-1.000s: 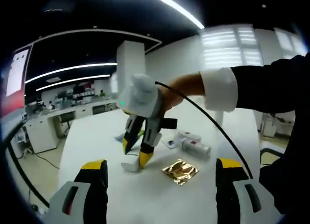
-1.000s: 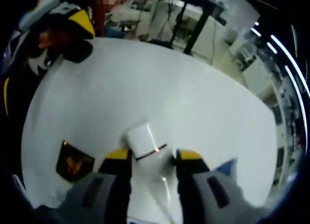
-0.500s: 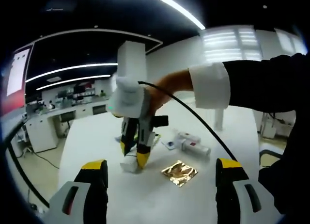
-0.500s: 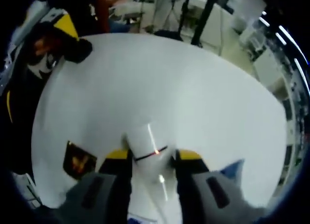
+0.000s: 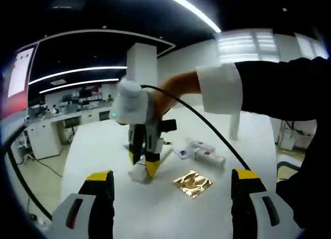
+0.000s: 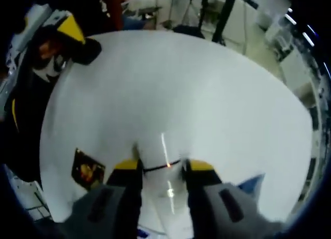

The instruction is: Arrange the skincare products in the storage area until every visible bottle or jar stands upright without overlapping.

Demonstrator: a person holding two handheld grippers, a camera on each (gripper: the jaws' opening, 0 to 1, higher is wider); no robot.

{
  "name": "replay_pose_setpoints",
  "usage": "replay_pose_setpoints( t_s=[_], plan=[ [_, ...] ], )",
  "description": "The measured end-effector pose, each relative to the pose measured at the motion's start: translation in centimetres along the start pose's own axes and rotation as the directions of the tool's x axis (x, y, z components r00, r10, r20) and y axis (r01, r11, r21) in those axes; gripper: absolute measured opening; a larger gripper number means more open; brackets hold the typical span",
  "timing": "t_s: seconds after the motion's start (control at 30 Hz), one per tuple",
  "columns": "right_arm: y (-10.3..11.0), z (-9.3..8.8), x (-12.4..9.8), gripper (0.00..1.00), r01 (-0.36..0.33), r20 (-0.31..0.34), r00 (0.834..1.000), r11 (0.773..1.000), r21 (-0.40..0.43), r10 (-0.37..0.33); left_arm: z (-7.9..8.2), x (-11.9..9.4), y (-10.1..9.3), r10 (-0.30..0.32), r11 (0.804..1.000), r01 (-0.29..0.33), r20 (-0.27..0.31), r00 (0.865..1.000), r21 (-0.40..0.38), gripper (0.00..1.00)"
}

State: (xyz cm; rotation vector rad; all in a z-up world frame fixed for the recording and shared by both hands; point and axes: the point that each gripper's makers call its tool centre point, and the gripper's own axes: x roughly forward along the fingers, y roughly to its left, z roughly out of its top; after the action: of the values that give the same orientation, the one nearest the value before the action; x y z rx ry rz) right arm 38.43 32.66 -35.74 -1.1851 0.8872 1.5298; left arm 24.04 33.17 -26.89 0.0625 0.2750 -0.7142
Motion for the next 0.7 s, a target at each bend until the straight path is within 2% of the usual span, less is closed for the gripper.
replay_pose_setpoints(
  t_s=[0.07,0.13,0.27,0.33,0.5,0.6,0.7],
  plan=[
    [0.0,0.1,0.1,0.32,-0.005,-0.010,1.000,1.000,-0.009,0.005,0.0,0.0,0.3,0.011,1.000,-0.011,0.003,1.000,-0.011,0.94],
    [-0.2,0.1,0.1,0.31,-0.010,-0.033,0.999,1.000,-0.021,0.010,0.6,-0.1,1.0,0.048,0.998,-0.046,0.038,0.998,-0.045,0.92],
    [0.0,-0.1,0.2,0.30,-0.003,-0.066,0.998,1.000,-0.005,0.003,1.0,-0.4,0.9,0.034,0.998,-0.031,0.057,0.998,-0.062,0.92],
    [0.2,0.0,0.1,0.30,0.008,-0.059,0.998,1.000,0.022,-0.006,1.1,-0.3,0.9,0.032,0.997,-0.028,0.061,0.998,-0.067,0.92],
    [0.0,0.3,-0.1,0.29,0.023,-0.037,0.999,1.000,0.010,-0.023,0.8,0.1,1.3,0.034,0.997,-0.031,0.048,0.998,-0.077,0.92],
    [0.5,0.5,-0.1,0.29,0.031,-0.025,0.999,1.000,0.000,-0.031,0.6,0.4,1.5,0.036,0.996,-0.033,0.039,0.999,-0.082,0.92],
    [1.2,1.2,-0.5,0.29,0.037,0.001,0.999,0.999,-0.010,-0.037,0.8,0.6,1.9,0.043,0.994,-0.036,0.066,0.997,-0.105,0.92]
  ],
)
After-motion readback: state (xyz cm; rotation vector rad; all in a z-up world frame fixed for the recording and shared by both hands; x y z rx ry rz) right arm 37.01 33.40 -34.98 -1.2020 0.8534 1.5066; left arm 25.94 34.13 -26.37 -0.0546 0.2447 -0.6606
